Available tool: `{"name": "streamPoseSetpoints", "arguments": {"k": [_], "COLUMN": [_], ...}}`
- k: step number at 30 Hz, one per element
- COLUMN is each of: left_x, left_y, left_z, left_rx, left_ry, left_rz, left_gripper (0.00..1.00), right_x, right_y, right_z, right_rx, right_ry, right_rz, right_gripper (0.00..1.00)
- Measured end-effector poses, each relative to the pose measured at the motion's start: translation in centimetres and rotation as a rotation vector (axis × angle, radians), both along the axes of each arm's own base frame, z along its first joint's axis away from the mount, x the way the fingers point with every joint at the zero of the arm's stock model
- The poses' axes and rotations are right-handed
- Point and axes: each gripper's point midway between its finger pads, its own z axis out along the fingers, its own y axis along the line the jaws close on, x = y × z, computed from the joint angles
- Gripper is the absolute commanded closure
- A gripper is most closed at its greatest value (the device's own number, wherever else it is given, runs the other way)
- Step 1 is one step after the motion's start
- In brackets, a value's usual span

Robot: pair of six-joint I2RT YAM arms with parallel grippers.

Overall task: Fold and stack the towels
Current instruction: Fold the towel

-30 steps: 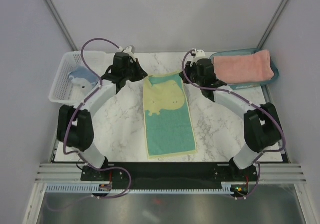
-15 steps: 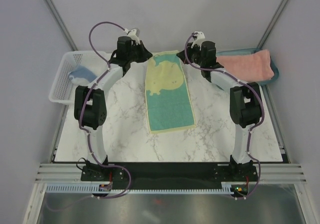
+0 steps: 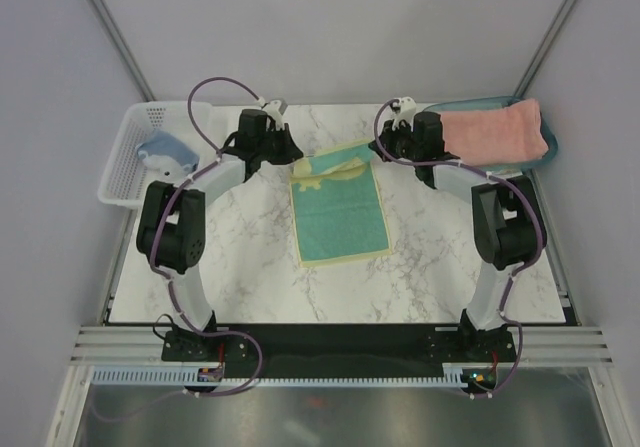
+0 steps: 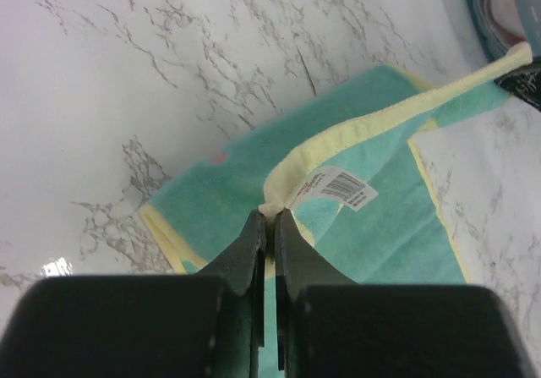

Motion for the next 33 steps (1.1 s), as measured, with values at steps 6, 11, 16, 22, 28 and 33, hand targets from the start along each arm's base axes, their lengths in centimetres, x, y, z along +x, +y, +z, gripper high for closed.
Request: {"name": "streamPoseSetpoints", "arguments": {"k": [6, 11, 16, 22, 28, 33], "left_x": [-3.0, -5.3, -8.5, -10.3, -12.5, -16.0], "left_y": [-0.5, -1.2, -1.5, -2.0, -2.6, -3.7], "left_z": [3.1, 2.9, 0.8, 1.9, 2.9, 1.6], "left_rx": [-0.022, -0.026, -0.002, -0.022, -0.050, -0.020], "left_ry": [-0.058, -0.063, -0.013, -0.023, -0.031, -0.005], "left_rz": [-0.037, -0.066, -0.087, -0.105, -0.129, -0.171], "left_gripper": [0.98, 0.98, 0.98, 0.98, 0.98, 0.98], "right_x": [-1.7, -3.9, -7.2, -8.7, -11.3, -14.7], "right_y": [-1.4, -1.6, -2.0, -2.1, -2.1, -1.8], "right_z": [3.0, 2.1, -0.6, 2.3, 3.7, 0.4], "right_rx": [-0.012, 0.007, 0.030, 0.077, 0.117, 0.137], "right_ry": [-0.084, -0.056, 0.039, 0.009, 0.006, 0.128], "right_rz": [0.012, 0.026, 0.014, 0.005, 0.006, 0.003], "right_gripper": [1.00, 1.00, 1.00, 1.00, 1.00, 1.00]}}
